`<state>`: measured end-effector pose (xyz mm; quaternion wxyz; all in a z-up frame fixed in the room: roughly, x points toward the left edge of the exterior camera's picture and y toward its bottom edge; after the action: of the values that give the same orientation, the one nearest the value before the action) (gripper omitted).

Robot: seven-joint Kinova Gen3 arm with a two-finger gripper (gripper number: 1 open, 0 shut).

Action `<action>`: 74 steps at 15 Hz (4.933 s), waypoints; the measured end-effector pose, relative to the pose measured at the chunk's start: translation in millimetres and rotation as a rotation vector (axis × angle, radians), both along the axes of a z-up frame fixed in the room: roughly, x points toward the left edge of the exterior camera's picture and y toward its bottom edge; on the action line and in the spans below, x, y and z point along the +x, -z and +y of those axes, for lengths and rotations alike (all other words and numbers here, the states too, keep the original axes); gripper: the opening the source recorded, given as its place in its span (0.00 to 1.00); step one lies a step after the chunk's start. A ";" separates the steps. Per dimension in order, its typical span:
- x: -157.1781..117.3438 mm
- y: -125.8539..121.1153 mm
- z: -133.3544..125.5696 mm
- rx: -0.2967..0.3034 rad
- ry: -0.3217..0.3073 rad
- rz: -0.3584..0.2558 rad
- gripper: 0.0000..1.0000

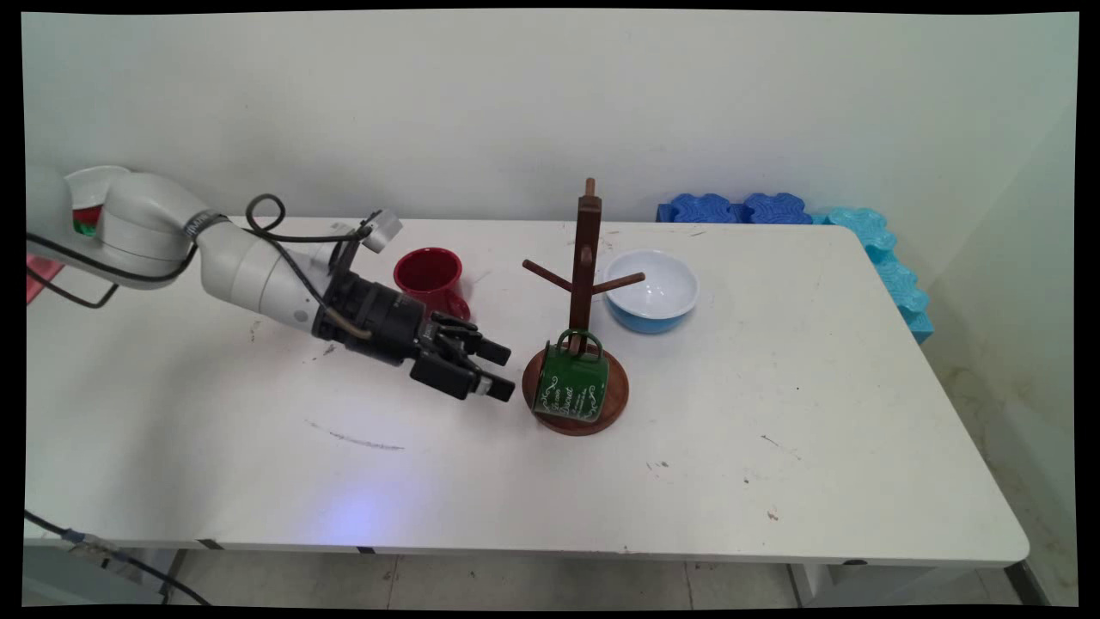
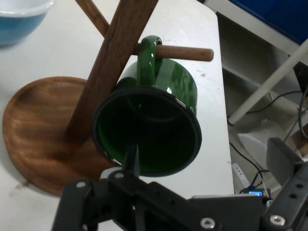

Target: Pick up the green mug from the rack, then place the picked object on the table

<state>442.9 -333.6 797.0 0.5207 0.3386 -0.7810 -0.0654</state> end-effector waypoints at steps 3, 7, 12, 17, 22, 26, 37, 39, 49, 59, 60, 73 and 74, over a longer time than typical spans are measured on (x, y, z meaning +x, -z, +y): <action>-5.7 4.6 -2.6 -0.004 -0.003 0.010 1.00; -12.4 10.4 -5.5 -0.009 -0.004 0.015 1.00; -22.6 18.2 -8.8 -0.012 -0.007 0.018 1.00; -31.2 23.3 -10.9 -0.012 -0.012 0.020 1.00; -36.9 25.1 -13.2 -0.016 -0.028 0.010 1.00; -39.7 26.2 -15.1 -0.019 -0.035 0.005 1.00; -41.6 27.0 -17.2 -0.021 -0.035 0.000 0.00; -41.5 26.7 -16.8 -0.020 -0.035 -0.001 0.00; -45.2 20.5 -17.2 -0.022 -0.033 0.009 0.00; -53.8 4.5 -23.0 -0.020 -0.063 0.024 0.00; -54.7 2.8 -23.3 -0.018 -0.065 0.026 0.00; -62.3 -11.4 -16.7 0.010 -0.074 0.025 0.00; -62.3 -12.2 -15.0 0.013 -0.074 0.023 0.00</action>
<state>380.6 -348.6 809.2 0.5296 0.3698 -0.7614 -0.0553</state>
